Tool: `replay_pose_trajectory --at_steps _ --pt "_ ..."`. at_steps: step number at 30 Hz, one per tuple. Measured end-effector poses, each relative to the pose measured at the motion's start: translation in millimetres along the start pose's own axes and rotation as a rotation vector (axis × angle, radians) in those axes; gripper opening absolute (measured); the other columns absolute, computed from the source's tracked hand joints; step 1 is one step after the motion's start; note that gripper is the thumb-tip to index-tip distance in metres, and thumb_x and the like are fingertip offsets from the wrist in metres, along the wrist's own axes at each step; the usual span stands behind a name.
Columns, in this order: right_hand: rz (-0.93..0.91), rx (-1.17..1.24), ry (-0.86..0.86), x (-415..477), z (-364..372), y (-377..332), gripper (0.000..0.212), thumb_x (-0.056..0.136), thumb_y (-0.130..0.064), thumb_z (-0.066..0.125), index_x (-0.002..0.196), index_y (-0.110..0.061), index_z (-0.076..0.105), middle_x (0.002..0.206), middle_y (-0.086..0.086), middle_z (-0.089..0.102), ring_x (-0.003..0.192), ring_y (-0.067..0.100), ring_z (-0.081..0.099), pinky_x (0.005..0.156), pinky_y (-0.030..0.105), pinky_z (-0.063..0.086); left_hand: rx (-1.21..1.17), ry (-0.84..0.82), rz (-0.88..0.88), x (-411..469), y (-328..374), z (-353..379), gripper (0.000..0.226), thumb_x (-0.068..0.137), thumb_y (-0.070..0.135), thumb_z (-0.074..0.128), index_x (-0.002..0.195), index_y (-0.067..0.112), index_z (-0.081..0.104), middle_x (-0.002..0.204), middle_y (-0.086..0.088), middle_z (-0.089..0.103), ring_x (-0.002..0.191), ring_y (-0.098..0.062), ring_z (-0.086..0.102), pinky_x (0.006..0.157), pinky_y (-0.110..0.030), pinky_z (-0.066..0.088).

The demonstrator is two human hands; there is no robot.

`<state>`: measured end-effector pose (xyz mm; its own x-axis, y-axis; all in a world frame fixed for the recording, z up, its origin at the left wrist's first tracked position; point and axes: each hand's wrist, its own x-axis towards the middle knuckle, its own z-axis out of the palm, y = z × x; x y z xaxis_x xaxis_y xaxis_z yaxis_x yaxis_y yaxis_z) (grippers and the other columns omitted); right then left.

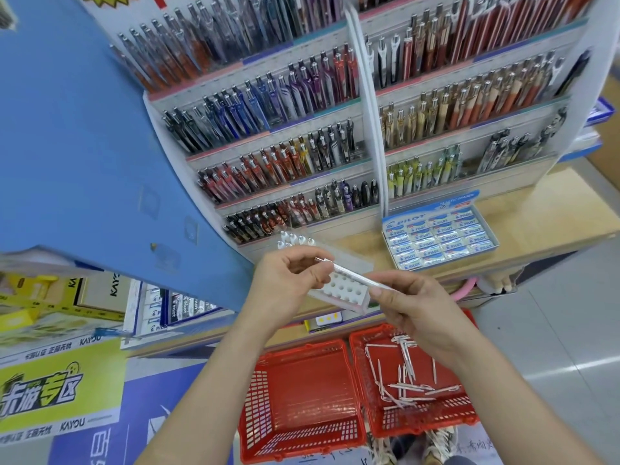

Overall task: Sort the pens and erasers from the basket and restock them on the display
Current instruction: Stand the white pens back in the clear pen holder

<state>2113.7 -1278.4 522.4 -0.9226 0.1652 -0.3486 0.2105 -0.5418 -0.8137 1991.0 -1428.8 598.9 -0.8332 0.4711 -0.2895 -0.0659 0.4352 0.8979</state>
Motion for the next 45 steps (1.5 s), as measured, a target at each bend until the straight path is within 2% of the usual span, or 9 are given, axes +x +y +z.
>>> replay_pose_trajectory --at_steps 3,6,11,15,18,23,35,42,45 --pt "0.023 0.022 0.109 2.6 0.2 0.3 0.036 0.068 -0.031 0.08 0.098 -0.013 0.072 0.077 0.012 0.047 0.054 0.01 0.041 0.048 0.02 0.033 -0.039 0.133 0.004 4.9 -4.1 -11.3 0.014 0.084 0.002 0.067 0.081 0.015 0.073 0.068 -0.01 0.07 0.06 -0.017 0.064 0.06 -0.025 0.055" --pt "0.019 -0.148 0.259 6.1 -7.5 4.0 0.02 0.084 -0.016 0.07 0.102 -0.02 0.065 0.07 0.002 0.053 0.057 0.012 0.051 0.049 0.025 0.037 0.05 0.281 0.02 15.1 -6.8 -26.7 0.016 0.085 0.008 0.067 0.078 0.021 0.071 0.064 -0.004 0.069 0.059 -0.015 0.063 0.062 -0.031 0.056" --pt "0.07 -0.331 0.318 16.6 -16.0 13.7 0.039 0.088 -0.024 0.067 0.123 -0.026 0.052 0.089 0.001 0.062 0.073 0.015 0.062 0.06 0.034 0.049 0.449 0.358 0.154 27.3 -3.6 -26.9 0.004 0.082 0.025 0.071 0.079 0.024 0.074 0.063 0.012 0.067 0.063 -0.008 0.063 0.068 -0.03 0.055" --pt "0.097 -0.536 0.317 27.5 -9.4 22.9 0.056 0.087 -0.032 0.066 0.138 -0.025 0.043 0.113 -0.001 0.061 0.09 0.016 0.061 0.079 0.037 0.05 0.72 0.278 0.279 39.3 -8.0 -16.6 0.014 0.085 0.028 0.067 0.085 0.016 0.074 0.073 0.001 0.069 0.071 -0.019 0.062 0.07 -0.035 0.051" --pt "0.09 -0.639 0.299 30.2 -1.5 26.4 0.068 0.086 -0.028 0.068 0.145 -0.022 0.034 0.121 -0.001 0.052 0.099 0.018 0.059 0.08 0.031 0.046 0.862 0.232 0.317 47.8 -14.6 -9.8 0.018 0.088 0.031 0.063 0.091 0.016 0.073 0.081 -0.001 0.07 0.076 -0.019 0.063 0.072 -0.034 0.05" --pt "0.061 -0.762 0.253 32.3 -1.0 35.9 0.071 0.087 -0.029 0.065 0.146 -0.03 0.026 0.135 0.006 0.053 0.098 0.018 0.065 0.08 0.036 0.053 0.911 0.211 0.319 56.8 -20.4 -1.8 0.021 0.089 0.032 0.062 0.09 0.013 0.072 0.081 -0.002 0.07 0.077 -0.02 0.063 0.072 -0.035 0.05" --pt "0.099 -0.622 0.268 36.2 -6.6 37.4 0.079 0.086 -0.019 0.068 0.149 -0.032 0.023 0.143 0.001 0.047 0.101 0.014 0.063 0.083 0.046 0.056 1.071 0.15 0.228 75.1 -23.0 6.3 0.025 0.087 0.043 0.061 0.096 0.023 0.073 0.094 0.0 0.064 0.091 -0.021 0.06 0.071 -0.033 0.049" --pt "0.074 -0.501 0.285 39.8 -5.1 35.6 0.075 0.088 -0.007 0.064 0.149 -0.027 0.026 0.144 0.0 0.046 0.102 0.014 0.065 0.074 0.036 0.058 1.104 0.17 0.222 78.5 -25.4 11.3 0.029 0.087 0.045 0.059 0.099 0.021 0.072 0.096 0.002 0.063 0.092 -0.02 0.06 0.065 -0.029 0.042" --pt "0.023 -0.499 0.32 44.3 -4.5 34.0 0.067 0.089 -0.005 0.062 0.146 -0.025 0.034 0.14 -0.003 0.049 0.104 0.016 0.064 0.079 0.041 0.058 1.046 0.162 0.196 79.4 -26.5 9.5 0.03 0.086 0.045 0.062 0.103 0.021 0.071 0.099 0.001 0.064 0.092 -0.02 0.059 0.068 -0.029 0.041"
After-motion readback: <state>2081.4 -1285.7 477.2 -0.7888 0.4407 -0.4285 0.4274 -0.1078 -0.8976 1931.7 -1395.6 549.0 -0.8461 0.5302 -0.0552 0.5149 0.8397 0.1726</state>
